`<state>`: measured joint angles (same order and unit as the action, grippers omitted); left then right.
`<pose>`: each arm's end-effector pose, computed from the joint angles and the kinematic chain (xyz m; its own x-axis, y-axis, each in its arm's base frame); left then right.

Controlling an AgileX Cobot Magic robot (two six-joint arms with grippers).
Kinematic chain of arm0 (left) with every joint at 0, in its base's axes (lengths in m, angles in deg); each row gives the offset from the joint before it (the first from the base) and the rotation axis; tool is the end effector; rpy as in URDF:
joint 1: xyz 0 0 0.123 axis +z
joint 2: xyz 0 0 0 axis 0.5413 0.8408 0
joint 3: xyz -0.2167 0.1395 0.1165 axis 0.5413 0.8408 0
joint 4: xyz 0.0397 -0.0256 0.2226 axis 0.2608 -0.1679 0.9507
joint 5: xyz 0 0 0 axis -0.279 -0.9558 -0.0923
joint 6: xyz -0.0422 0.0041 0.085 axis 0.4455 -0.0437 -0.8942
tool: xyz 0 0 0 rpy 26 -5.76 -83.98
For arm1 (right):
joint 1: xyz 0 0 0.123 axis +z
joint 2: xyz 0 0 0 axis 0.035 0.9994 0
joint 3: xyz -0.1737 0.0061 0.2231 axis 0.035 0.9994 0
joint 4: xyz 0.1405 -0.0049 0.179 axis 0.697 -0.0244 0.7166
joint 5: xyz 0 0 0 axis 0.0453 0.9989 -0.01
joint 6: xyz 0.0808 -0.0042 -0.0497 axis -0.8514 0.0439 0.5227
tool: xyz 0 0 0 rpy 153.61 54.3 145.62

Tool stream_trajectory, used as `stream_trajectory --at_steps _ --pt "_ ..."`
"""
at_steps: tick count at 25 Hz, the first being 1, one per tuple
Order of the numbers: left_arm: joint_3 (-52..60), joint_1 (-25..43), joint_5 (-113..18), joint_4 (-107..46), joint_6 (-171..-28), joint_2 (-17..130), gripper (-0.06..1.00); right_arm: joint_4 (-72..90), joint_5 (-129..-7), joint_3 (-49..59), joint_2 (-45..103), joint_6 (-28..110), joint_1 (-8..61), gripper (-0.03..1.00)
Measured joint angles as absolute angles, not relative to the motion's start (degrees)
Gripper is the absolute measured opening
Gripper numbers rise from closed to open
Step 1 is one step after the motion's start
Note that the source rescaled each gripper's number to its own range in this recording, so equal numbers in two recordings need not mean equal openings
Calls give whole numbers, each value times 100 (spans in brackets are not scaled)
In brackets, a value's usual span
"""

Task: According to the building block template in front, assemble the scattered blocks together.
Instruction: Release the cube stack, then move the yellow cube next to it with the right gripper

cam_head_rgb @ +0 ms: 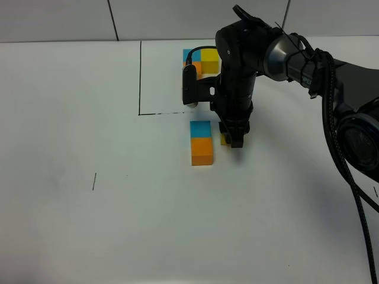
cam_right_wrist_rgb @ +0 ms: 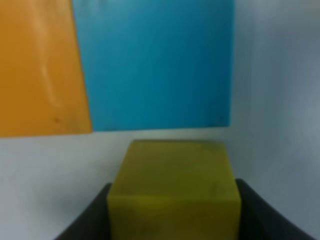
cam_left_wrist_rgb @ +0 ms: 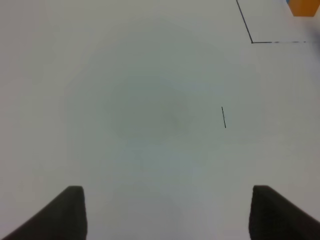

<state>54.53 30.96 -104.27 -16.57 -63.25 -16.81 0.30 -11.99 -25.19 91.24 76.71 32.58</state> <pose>-0.0220 0.0017 0.2644 -0.4488 -0.0126 -0.8935 0.0095 0.9998 -0.0189 0.3919 0.2306 0.1414 -0.0146 -0.9993 -0.0331 -0.9974 0.0169 -0.0702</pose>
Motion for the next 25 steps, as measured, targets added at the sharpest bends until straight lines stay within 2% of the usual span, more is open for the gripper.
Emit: stream_trajectory --at_steps 25 --pt "5453 3096 -10427 -1657 -6325 -1681 47 208 -1316 -2537 9225 7840 3258 0"
